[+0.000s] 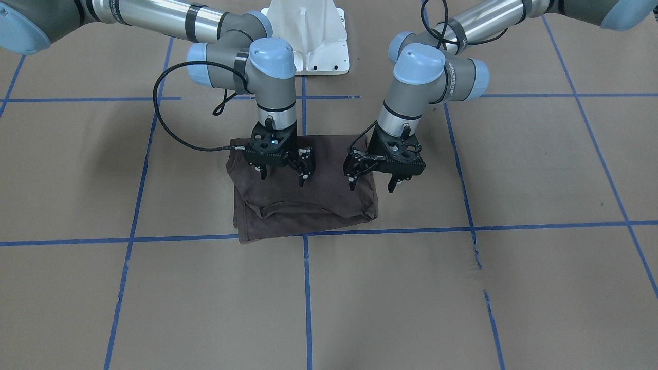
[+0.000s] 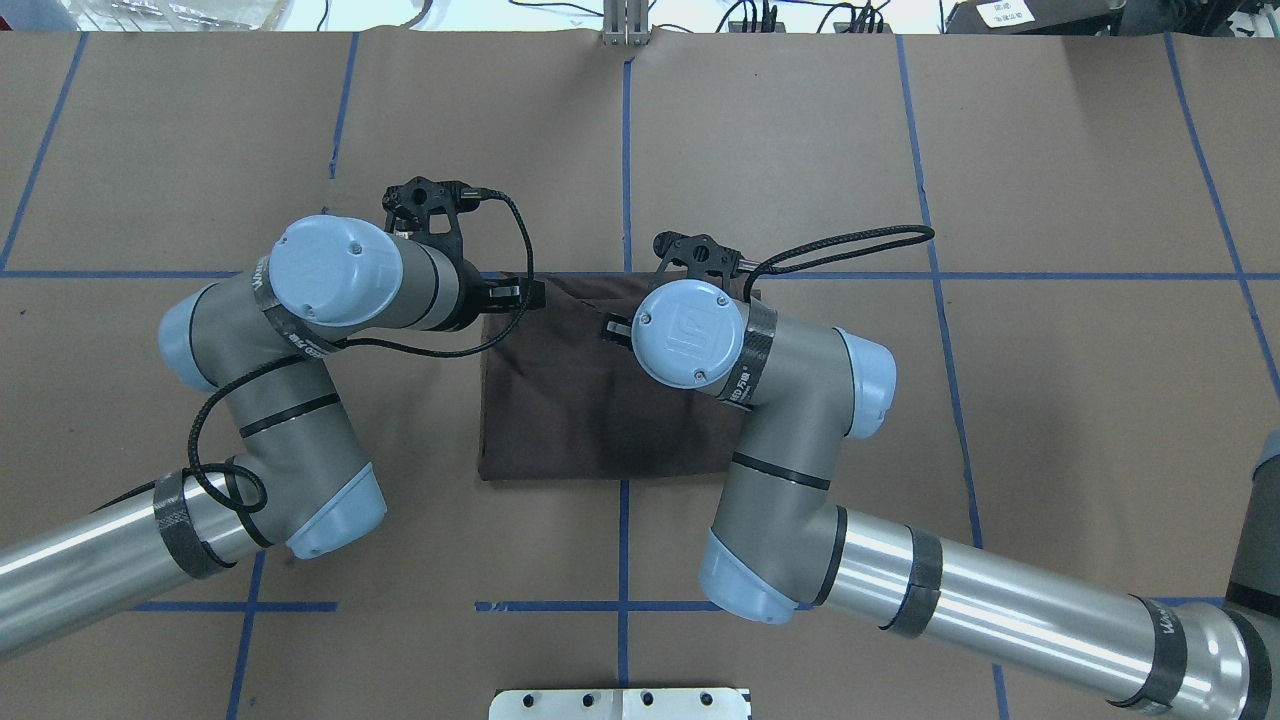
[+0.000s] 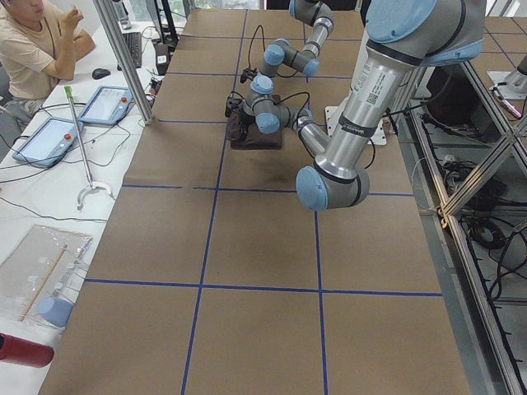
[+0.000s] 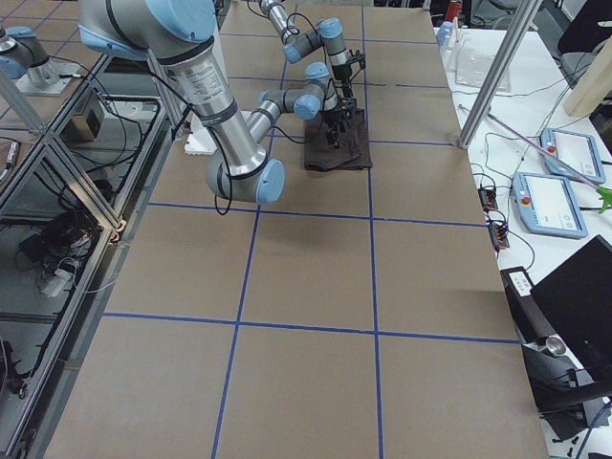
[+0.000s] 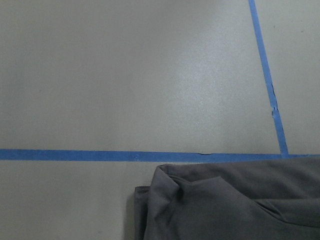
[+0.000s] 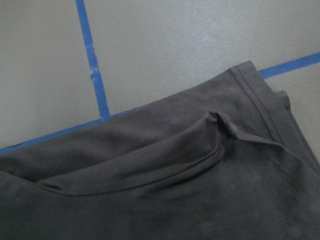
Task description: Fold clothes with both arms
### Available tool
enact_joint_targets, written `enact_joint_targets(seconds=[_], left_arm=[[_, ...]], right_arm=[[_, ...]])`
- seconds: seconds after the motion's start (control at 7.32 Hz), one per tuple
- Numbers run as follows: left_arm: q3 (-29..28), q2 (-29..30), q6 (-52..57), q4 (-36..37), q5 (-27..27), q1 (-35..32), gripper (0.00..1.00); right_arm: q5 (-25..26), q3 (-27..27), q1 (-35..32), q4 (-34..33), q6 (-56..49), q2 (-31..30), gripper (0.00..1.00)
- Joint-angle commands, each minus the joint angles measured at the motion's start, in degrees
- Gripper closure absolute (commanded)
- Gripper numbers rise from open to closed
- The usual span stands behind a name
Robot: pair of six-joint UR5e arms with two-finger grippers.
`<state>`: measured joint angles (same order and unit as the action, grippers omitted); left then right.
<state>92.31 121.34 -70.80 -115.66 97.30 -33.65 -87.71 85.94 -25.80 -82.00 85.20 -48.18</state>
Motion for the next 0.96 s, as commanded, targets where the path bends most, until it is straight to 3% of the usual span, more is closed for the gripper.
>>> enact_joint_targets(seconds=[0.0, 0.55, 0.82], left_arm=[[0.06, -0.05, -0.04, 0.00, 0.00, -0.01, 0.00], [-0.03, -0.05, -0.22, -0.09, 0.00, 0.08, 0.00], [-0.81, 0.03, -0.31, 0.08, -0.09, 0.51, 0.00]], right_arm=[[0.09, -3.39, -2.75, 0.09, -5.81, 0.10, 0.00], [-0.96, -10.34, -9.16, 0.09, -13.02, 0.72, 0.00], [-11.99, -9.92, -15.48, -0.18, -14.79, 1.85, 0.00]])
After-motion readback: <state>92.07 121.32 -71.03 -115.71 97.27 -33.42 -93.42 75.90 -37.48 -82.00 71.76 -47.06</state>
